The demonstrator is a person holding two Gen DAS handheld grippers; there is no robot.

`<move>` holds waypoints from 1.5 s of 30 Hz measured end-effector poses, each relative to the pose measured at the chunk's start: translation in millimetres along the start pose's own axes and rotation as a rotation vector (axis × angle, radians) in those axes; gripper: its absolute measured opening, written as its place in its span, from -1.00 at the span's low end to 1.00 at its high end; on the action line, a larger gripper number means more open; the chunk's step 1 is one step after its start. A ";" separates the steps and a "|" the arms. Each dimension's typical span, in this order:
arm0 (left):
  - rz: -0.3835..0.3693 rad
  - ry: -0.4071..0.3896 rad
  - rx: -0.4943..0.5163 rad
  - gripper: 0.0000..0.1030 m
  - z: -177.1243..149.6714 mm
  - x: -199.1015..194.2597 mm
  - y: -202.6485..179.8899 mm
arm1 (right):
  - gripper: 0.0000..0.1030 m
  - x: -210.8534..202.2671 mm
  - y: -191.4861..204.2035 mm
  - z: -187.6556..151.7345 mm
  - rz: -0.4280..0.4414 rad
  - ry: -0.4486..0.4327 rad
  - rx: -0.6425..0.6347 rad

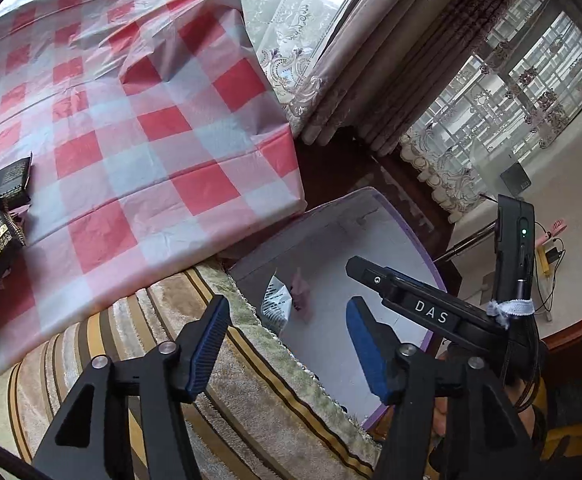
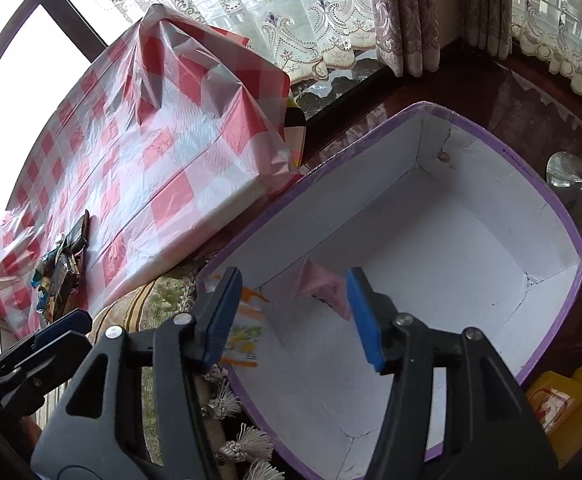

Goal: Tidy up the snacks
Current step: 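Carry both snacks over the white box and open both tools to drop them, then move both open tools back to the snack pile on the table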

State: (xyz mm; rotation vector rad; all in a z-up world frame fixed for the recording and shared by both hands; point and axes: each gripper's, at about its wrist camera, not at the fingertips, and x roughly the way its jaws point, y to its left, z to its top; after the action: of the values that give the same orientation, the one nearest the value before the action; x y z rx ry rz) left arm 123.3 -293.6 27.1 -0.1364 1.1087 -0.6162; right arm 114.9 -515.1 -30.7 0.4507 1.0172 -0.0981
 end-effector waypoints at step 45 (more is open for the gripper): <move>0.405 -0.321 -0.489 0.53 -92.2 -168.7 237.4 | 0.47 11.3 264.9 -76.7 0.193 -0.057 -0.995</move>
State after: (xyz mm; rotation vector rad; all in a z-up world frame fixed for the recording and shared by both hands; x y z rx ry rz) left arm 86.9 9.7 24.1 -0.4064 0.9188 0.0493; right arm 135.2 -242.9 10.0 -0.3645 0.8418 0.5493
